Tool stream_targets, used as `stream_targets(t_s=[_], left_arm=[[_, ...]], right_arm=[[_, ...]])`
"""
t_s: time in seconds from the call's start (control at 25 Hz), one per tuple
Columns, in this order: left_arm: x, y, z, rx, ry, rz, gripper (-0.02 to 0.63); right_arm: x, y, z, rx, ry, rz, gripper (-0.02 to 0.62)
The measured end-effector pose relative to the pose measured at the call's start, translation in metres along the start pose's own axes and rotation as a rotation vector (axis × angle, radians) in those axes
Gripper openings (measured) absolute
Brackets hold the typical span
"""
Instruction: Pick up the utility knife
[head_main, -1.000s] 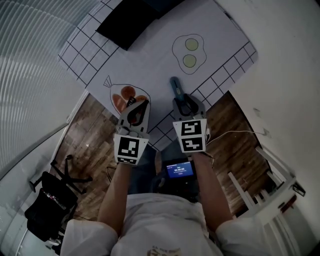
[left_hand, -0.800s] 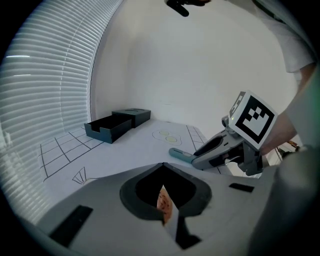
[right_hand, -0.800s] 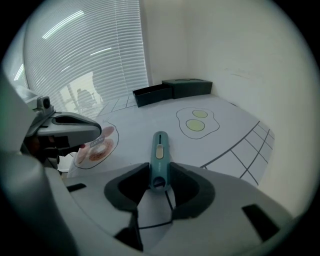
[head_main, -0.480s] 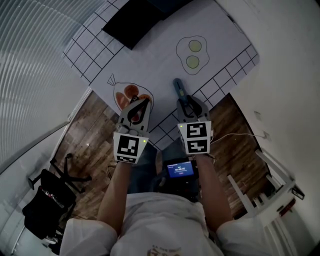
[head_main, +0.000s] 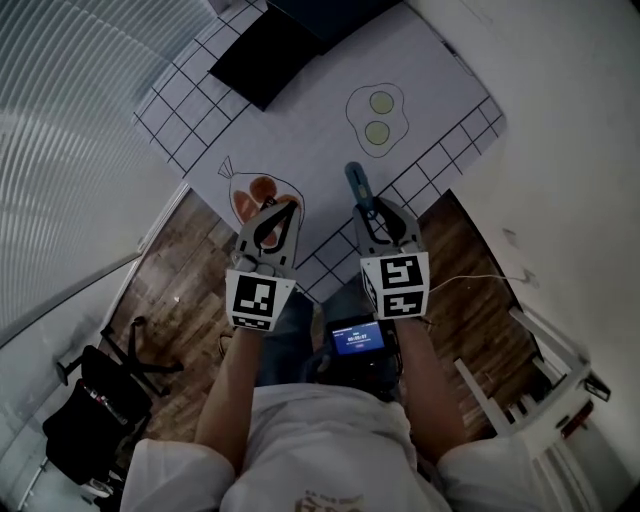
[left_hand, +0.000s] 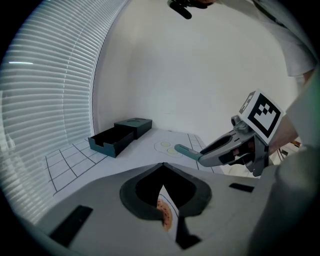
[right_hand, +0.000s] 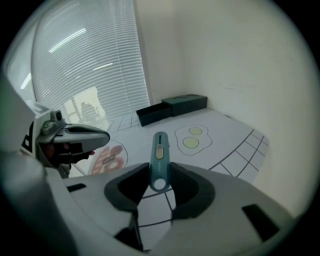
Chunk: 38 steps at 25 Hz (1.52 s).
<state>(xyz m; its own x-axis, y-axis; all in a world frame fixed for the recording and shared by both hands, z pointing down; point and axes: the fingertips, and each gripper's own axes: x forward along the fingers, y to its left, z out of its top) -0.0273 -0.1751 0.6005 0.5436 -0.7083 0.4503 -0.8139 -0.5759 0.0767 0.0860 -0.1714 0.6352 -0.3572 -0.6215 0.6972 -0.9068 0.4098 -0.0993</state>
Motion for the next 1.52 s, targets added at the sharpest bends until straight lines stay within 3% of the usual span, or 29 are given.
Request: stream_targets(t_s=[0.44, 0.68, 0.92, 1.52], left_arm=[[-0.027, 0.001, 0.075, 0.027, -0.135, 0.022, 0.006], [-0.044, -0.002, 0.114, 0.063, -0.207, 0.009, 0.006], [-0.068, 0.018, 0.156, 0.064, -0.296, 0.051, 0.006], [-0.123, 0.009, 0.235, 0.124, -0.449, 0.075, 0.006]], right_arm=[[-0.052, 0.001, 0.062, -0.006, -0.159, 0.015, 0.137], [-0.084, -0.001, 0.093, 0.074, -0.263, 0.004, 0.137], [-0.119, -0.003, 0.125, 0.051, -0.327, -0.027, 0.136], [-0.195, 0.010, 0.203, 0.023, -0.587, -0.046, 0.137]])
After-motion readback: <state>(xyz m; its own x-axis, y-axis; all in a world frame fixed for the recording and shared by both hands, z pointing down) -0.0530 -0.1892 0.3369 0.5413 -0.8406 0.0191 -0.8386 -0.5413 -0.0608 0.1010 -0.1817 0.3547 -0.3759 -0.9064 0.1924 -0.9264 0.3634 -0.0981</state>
